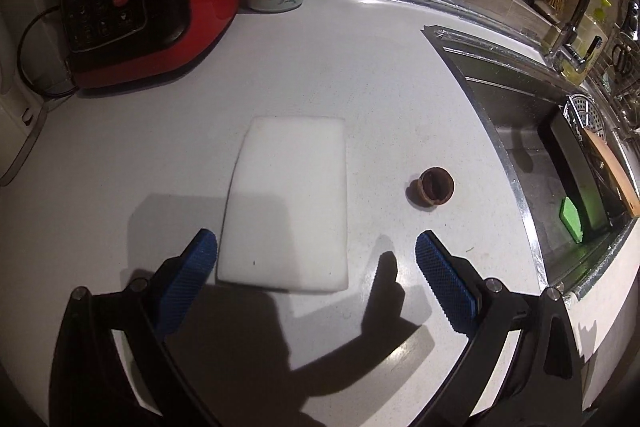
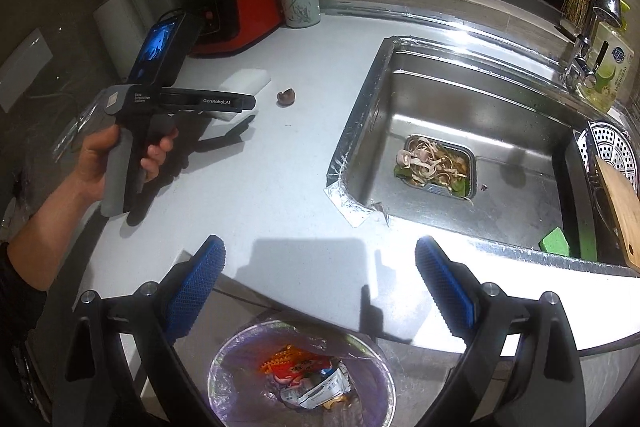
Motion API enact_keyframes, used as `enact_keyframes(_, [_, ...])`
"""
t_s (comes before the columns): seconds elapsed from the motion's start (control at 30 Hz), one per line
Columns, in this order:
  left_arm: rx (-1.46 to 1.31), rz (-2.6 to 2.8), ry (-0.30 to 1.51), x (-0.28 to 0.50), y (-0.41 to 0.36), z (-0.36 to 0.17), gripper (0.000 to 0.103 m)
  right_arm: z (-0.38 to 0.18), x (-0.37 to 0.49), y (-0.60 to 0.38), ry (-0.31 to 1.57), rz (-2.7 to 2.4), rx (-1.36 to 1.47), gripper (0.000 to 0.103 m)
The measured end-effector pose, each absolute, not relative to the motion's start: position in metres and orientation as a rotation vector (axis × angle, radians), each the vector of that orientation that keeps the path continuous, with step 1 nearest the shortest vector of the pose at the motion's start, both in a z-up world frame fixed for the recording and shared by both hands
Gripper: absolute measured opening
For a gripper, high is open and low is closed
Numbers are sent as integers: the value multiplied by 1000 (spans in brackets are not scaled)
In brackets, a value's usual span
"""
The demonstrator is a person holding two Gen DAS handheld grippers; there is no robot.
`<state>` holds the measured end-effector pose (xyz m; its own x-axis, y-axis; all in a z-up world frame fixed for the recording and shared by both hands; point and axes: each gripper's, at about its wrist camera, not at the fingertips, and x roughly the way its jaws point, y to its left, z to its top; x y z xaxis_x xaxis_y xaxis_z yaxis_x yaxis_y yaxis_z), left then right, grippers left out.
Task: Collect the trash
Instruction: 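Grasp the white sponge with the left gripper while the right grasps the brown item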
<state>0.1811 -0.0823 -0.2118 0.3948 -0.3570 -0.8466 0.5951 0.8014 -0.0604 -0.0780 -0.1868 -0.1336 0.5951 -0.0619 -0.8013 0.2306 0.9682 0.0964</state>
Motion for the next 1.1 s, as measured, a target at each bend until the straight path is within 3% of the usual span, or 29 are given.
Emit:
enact_keyframes(0.27, [291,-620,1009,193,-91,-222,91,-138,-59,-181,941,-153,176,95])
enact_keyframes(0.37, [297,-581,995,195,-88,-223,77,-139,-58,-183,945,-154,174,95])
enact_keyframes(0.43, [306,-566,990,196,-87,-220,60,-138,-59,-186,942,-153,180,95])
enact_keyframes(0.73, [317,-568,972,187,-77,-205,59,-146,-44,-198,948,-134,192,95])
enact_keyframes(1.1, [205,-483,872,112,-19,-145,60,-180,89,-193,940,-15,58,95])
